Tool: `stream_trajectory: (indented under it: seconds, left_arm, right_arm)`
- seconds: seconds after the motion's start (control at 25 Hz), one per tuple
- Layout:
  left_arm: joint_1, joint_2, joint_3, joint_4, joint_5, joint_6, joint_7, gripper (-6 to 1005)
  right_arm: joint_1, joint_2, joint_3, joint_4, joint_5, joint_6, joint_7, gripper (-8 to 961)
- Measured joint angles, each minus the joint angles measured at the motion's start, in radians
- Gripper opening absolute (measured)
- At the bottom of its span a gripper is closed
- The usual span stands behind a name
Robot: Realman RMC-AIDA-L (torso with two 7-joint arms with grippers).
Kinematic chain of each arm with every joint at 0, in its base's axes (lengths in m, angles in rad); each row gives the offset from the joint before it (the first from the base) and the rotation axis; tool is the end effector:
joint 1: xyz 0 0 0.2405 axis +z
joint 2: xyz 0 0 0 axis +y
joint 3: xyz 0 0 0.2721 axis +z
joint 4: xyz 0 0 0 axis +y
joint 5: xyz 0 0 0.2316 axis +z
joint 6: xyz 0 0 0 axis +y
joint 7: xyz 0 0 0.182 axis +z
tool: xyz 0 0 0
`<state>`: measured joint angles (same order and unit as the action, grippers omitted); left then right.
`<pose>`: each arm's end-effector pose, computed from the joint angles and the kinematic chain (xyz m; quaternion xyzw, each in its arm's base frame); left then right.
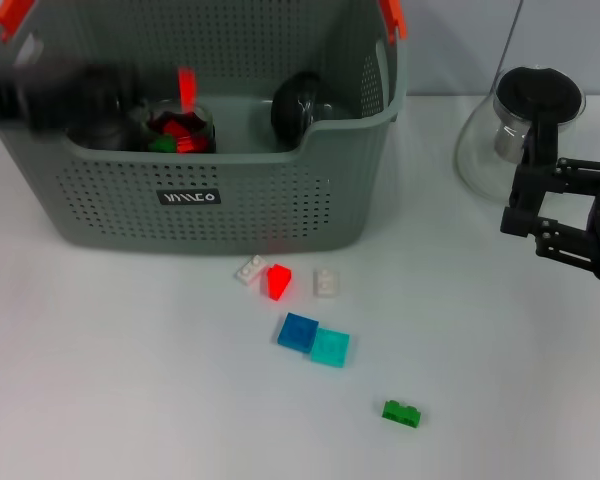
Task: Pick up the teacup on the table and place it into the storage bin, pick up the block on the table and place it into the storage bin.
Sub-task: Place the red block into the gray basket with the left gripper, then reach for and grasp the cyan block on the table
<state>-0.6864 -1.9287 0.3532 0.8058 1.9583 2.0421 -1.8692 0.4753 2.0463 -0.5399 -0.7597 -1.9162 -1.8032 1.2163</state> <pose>-0.2028 0.3774 0.1021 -0.8973 -0.2496 -0.3632 0.0249 0.2661 0.3481 0.0244 -0.9301 0.0969 0.3125 0.1669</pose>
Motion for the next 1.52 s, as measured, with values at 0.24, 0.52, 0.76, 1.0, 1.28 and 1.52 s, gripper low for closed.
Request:
stream_trajectory:
  seconds: [0.24,0.52,0.76,1.0,1.28,1.52]
  left_arm:
    - [-0.062,0.013,0.017,0.093,-0.094,-0.241,-0.224,204]
    - [-0.170,0.056,0.267,0.188,0.251,-0.541,-0.461,204]
    - [-0.195,-0.017,0.473,0.201,0.578,-0.750,-0.519,205]
    - [-0.203,-0.080,0.527,0.204,0.733,-0.839,-0.559,204]
    - [-0.203,-0.088,0.529,0.216,0.737,-0.859,-0.590,299]
    - [-0.126,-0.127,0.479,0.349,0.576,-0.847,-0.567,439]
  right_arm:
    - [-0.001,0.002,-0.003,0.000,-0.002,-0.003,-0.003,518]
    - [0.000,0.013,-0.004,-0.019,-0.002,-0.038,-0.003,519]
    - [0.005,0.018,-0.003,-0.029,-0.001,-0.047,-0.005,519]
    - [0.009,0.017,-0.002,-0.029,0.002,-0.045,-0.003,519]
    - [0.011,0.017,-0.001,-0.026,0.003,-0.037,-0.002,519]
    - [0.011,0.017,0.000,-0.024,0.004,-0.034,-0.001,519]
